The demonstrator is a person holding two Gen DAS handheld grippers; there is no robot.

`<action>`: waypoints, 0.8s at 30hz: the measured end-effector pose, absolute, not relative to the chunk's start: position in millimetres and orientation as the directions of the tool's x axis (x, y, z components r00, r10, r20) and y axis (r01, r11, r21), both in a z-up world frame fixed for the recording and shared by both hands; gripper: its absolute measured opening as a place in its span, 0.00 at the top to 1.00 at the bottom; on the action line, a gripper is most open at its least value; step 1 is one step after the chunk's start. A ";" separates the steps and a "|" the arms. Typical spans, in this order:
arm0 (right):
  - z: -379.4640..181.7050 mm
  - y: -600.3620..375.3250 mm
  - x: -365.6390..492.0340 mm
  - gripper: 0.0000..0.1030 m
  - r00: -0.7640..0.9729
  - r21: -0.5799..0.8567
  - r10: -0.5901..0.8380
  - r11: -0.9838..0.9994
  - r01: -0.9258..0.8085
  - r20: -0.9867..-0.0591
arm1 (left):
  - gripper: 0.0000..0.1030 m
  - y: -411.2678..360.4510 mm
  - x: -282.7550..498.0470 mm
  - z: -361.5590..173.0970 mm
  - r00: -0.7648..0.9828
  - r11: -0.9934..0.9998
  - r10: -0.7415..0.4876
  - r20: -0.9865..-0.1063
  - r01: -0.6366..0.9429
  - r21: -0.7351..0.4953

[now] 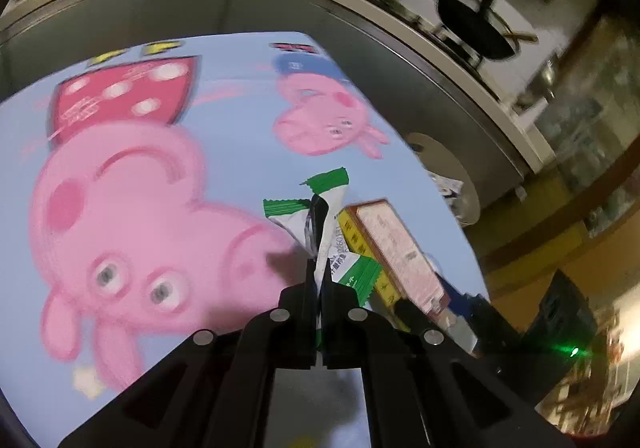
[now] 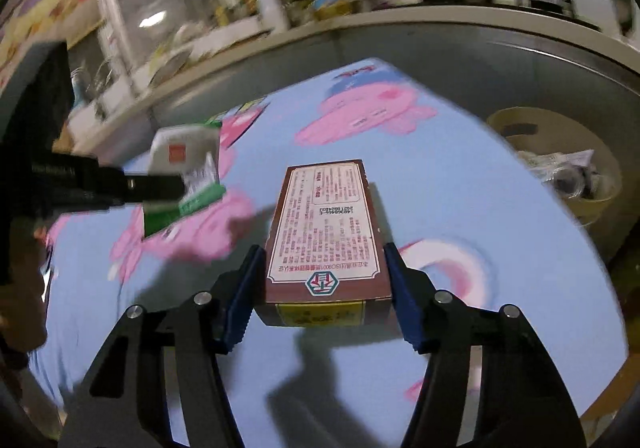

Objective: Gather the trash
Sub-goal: 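Carry the packet and yellow box to the bin and open both grippers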

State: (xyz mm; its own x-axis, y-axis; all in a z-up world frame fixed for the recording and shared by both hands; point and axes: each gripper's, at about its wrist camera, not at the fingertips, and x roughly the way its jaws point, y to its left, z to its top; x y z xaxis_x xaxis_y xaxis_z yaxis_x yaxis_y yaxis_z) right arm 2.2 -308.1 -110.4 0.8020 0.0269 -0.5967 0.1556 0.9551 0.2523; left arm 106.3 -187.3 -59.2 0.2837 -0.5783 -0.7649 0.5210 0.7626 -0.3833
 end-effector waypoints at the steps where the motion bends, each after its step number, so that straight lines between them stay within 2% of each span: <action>1: -107.2 -325.4 1.7 0.43 0.811 0.267 0.006 0.945 0.186 -0.585 | 0.98 -199.2 108.7 -58.3 0.273 0.754 -0.581 -0.767 0.536 -0.380; 8: -90.9 -440.0 0.9 0.43 0.827 0.320 -0.137 0.877 0.357 -0.546 | 0.98 -330.0 133.0 -53.8 0.163 0.651 -0.604 -0.780 0.666 -0.365; 17: -102.7 -551.0 26.5 0.43 0.765 0.321 -0.238 0.804 0.500 -0.598 | 0.97 -466.7 161.8 -74.6 0.111 0.595 -0.563 -0.819 0.743 -0.308; 20: -110.3 -566.8 47.1 0.36 0.738 0.310 -0.226 0.801 0.512 -0.636 | 0.70 -492.9 170.1 -87.5 0.145 0.616 -0.524 -0.840 0.746 -0.255; 24: -107.7 -568.5 37.1 0.34 0.768 0.351 -0.246 0.779 0.519 -0.591 | 0.69 -489.4 172.0 -94.5 0.137 0.627 -0.524 -0.841 0.731 -0.271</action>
State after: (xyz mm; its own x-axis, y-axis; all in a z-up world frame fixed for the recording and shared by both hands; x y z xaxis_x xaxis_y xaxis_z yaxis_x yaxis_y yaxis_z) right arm 37.1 -568.5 -107.7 0.7683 -0.2457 -0.5911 0.5194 0.7790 0.3513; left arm 172.0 -489.4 -94.5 0.1372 -0.5236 -0.8408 0.7308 0.6266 -0.2709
